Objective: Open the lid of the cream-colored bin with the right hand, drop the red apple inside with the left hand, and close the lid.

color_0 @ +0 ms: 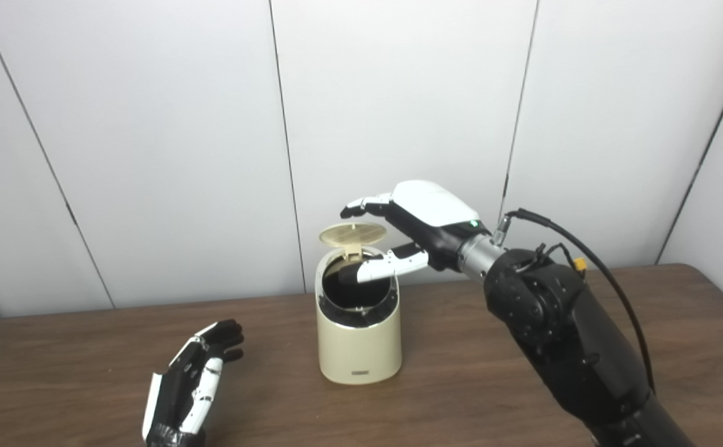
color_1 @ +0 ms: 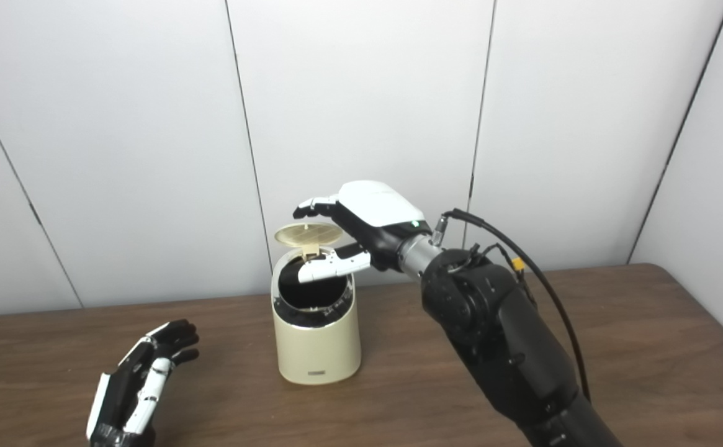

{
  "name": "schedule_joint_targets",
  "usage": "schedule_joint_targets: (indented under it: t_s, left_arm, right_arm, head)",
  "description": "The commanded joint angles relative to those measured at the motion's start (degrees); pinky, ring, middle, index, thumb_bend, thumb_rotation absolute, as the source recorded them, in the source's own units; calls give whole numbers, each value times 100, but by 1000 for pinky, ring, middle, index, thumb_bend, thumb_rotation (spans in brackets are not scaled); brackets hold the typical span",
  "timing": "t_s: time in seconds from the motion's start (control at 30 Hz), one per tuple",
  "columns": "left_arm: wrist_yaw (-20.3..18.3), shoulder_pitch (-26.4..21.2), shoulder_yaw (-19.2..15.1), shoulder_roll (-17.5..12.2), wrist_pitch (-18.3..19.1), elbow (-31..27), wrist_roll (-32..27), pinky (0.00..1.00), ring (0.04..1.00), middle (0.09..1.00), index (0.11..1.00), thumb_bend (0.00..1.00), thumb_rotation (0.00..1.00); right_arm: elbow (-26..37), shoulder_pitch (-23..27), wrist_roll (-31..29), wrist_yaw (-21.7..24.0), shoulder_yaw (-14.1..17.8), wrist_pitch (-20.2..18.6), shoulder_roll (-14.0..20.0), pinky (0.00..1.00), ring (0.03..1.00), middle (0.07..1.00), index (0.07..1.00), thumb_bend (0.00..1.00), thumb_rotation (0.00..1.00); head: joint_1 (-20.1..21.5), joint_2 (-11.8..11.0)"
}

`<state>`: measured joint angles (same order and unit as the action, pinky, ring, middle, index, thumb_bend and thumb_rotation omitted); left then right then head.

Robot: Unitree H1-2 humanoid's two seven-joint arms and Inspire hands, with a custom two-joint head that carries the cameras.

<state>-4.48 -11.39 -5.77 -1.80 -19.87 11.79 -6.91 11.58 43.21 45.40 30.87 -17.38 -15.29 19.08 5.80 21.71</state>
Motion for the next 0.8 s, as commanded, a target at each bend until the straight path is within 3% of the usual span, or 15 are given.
schedule_joint_targets:
  t_s: [0.0, 0.1, 0.23, 0.3, 0.53, 0.77]
  left_arm:
    - [84, 171, 64, 120, -34, 140, 52, 721, 754, 754, 740, 248, 536]
    - [108, 176, 87, 108, -9, 119, 119, 714, 754, 753, 742, 251, 568]
    - [94, 176, 84, 112, 24, 99, 83, 721, 756, 752, 739, 256, 575]
    - [96, 178, 87, 105, -2, 95, 103, 723, 758, 756, 742, 257, 571]
    - [137, 204, 99, 146, 45, -22, 112, 705, 748, 748, 733, 252, 547]
    - [222, 251, 160, 204, 294, -299, 144, 692, 735, 737, 722, 250, 547]
  right_arm:
    - [269, 162, -102, -45, 152, 9, 89, 885, 882, 816, 801, 848, 928]
    - [316, 35, -266, -53, 230, 6, 81, 905, 890, 825, 801, 842, 926]
    - [370, -107, -411, -26, 288, -46, 63, 767, 879, 848, 797, 839, 897]
    - [389, -139, -449, -3, 287, -61, 70, 761, 881, 847, 797, 835, 888]
    - [411, -223, -486, -57, 287, -32, 70, 897, 883, 807, 783, 835, 869]
    - [456, -282, -707, 101, 325, -98, 160, 941, 911, 803, 785, 840, 905]
  head:
    - [-3, 1]
    - [-5, 6]
    - [-10, 32]
    - [-17, 42]
    - [-45, 136]
    - [-84, 284]
